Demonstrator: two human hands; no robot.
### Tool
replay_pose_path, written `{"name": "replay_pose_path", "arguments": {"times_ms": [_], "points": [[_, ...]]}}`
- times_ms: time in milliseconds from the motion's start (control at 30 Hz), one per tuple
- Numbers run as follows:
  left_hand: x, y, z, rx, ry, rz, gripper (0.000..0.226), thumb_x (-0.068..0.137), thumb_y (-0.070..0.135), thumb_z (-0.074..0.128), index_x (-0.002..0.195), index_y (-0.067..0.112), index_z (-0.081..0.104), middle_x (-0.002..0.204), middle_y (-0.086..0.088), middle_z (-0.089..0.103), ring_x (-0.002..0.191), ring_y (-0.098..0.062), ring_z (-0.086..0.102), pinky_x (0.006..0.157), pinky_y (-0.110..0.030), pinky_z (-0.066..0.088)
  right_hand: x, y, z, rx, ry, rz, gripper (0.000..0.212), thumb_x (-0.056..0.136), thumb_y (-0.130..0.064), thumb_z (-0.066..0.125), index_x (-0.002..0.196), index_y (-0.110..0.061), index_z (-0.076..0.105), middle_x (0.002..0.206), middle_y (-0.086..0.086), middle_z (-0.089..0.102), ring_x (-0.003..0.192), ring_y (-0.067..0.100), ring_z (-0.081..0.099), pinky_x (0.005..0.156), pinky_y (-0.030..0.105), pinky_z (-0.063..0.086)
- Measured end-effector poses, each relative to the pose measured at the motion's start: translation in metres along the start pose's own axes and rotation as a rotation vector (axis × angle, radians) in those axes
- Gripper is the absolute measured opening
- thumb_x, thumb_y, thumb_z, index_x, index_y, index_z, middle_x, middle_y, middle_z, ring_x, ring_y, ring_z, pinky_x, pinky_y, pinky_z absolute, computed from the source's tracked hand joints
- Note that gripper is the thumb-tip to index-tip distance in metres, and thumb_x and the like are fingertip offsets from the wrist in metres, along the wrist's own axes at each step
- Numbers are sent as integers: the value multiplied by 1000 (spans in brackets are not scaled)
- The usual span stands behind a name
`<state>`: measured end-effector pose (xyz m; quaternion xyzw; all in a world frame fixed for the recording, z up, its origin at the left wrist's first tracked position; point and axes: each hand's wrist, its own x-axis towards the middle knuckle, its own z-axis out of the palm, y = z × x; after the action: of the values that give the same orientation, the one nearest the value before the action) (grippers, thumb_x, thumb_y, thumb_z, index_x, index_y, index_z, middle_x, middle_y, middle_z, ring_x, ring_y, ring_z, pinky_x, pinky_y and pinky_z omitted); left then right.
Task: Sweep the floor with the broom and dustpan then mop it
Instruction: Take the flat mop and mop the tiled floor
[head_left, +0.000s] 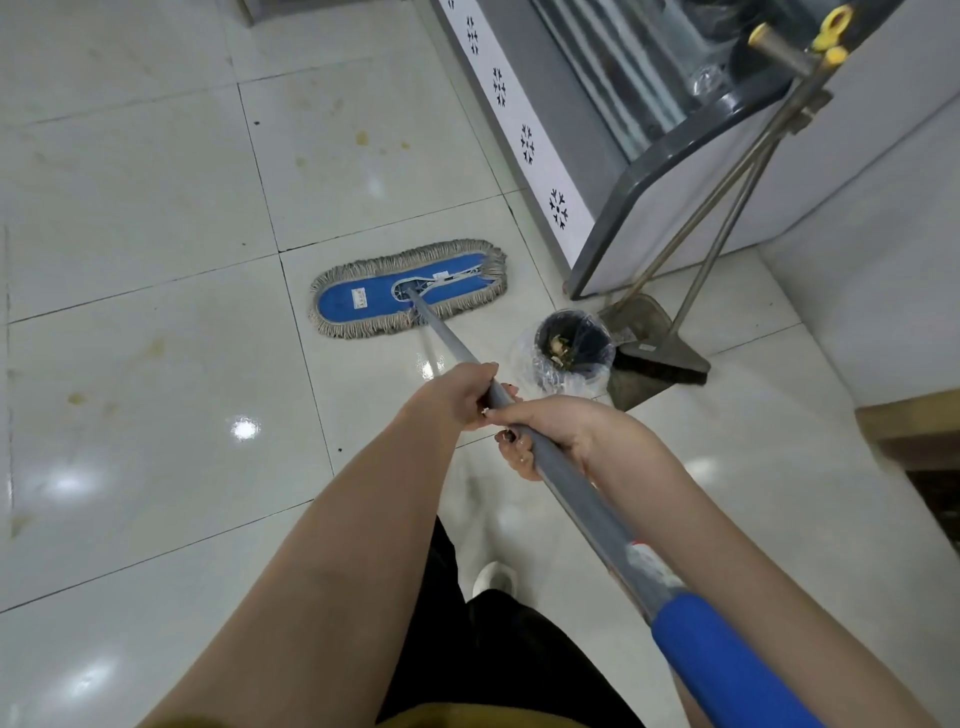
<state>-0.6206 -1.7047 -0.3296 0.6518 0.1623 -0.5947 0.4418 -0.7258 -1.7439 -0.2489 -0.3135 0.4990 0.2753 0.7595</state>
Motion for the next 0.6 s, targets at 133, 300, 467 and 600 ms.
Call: {"name": "replay_pose_path", "arguments": {"times_ms": [133,300,467,600], "points": [[9,3,-7,-65,5,-6,34,100,32,42,78,7,45,64,-3,53,35,-12,55,49,-24,49,9,-8,6,-9,22,32,29,97,-18,51,71,-10,41,35,2,44,21,4,36,27,9,33],[27,23,-15,-177,-12,0,30,98,31,47,80,9,41,62,-5,49,32,-12,53,53,-26,49,22,-33,14,-6,30,41,34,97,-22,49,67,-11,39,32,0,41,19,4,34,25,9,30],[46,59,-27,-196,-65,50,26,99,31,45,83,12,36,60,-6,50,32,-12,53,57,-27,47,30,-76,23,13,39,31,36,98,-26,48,67,-11,40,31,-1,41,19,3,35,25,9,29],[64,99,-48,-209,-58,70,23,99,30,46,87,13,37,65,-7,51,34,-13,54,55,-28,50,46,-116,43,-20,47,-1,35,99,-26,48,68,-11,40,31,-1,40,19,3,35,25,8,29]]}}
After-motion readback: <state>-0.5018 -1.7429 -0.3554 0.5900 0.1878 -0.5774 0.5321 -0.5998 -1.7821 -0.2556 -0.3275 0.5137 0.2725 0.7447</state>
